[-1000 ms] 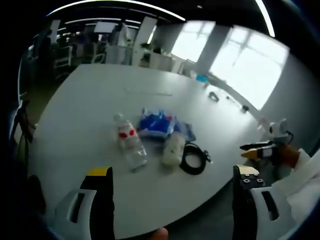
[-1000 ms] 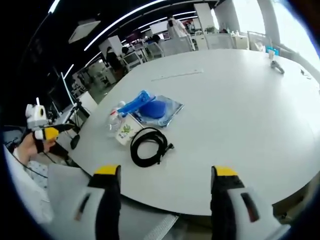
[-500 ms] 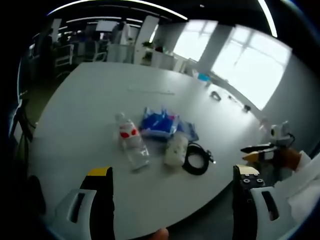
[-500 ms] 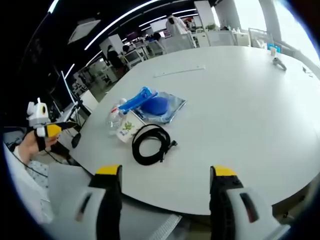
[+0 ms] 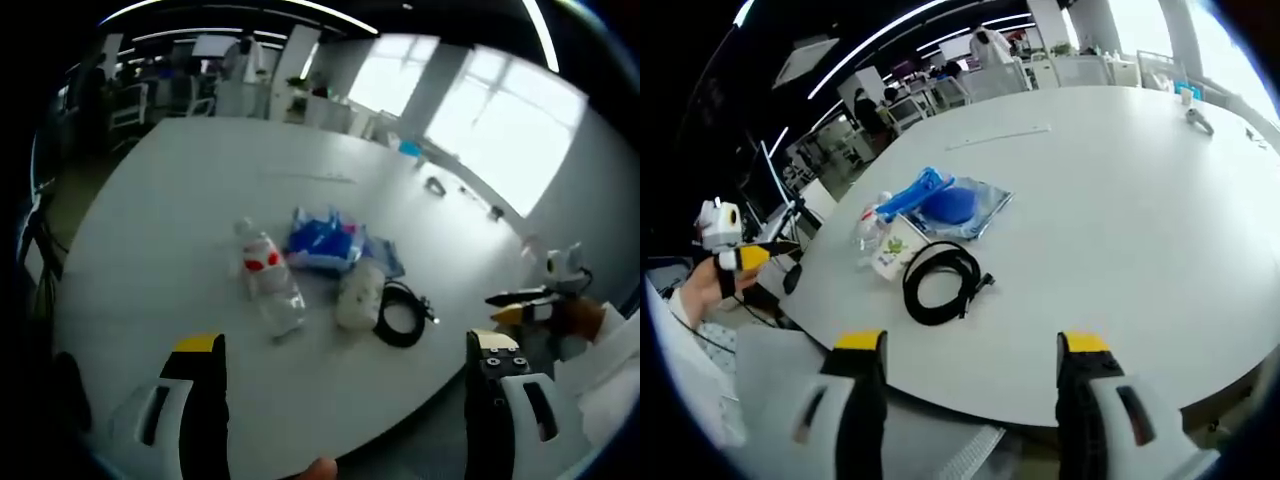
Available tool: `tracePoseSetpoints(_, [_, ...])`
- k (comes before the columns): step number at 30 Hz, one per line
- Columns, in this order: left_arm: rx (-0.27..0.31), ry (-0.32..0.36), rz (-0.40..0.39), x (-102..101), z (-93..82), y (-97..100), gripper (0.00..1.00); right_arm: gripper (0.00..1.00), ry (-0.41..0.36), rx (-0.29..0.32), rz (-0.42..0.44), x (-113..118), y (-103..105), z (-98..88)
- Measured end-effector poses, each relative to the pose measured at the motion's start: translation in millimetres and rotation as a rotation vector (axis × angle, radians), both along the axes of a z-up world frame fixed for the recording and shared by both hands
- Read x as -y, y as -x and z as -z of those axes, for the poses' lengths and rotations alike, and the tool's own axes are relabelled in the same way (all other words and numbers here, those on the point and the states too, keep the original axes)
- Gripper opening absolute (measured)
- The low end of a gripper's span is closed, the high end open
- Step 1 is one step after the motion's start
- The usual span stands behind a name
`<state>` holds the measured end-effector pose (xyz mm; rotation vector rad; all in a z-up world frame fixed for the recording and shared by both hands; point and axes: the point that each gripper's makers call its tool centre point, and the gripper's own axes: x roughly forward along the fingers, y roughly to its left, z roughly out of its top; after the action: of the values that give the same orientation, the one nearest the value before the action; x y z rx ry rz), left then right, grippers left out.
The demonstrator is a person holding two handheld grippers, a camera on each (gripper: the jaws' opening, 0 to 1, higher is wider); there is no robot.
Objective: Arrange the tabletop items into an orderly group along one side of the table until the central work area is clear of visible clutter.
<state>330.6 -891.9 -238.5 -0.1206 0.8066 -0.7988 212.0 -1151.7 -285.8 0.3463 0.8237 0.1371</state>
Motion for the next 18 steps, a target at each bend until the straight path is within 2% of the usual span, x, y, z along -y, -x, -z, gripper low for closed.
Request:
tracePoseSetpoints(9, [-0.008,-0.021,0.009,1.3,8.2,-7.5,0.96,0.67,-0.005,-0.009,0.009,-0.1,5.3,3.4])
tracePoseSetpoints(18, [-0.014,-0.038,0.019,-0.2,15.0,-23.4,0.96,0.67,-0.008,-0.032,0.003,-3.7,8.5,9.0])
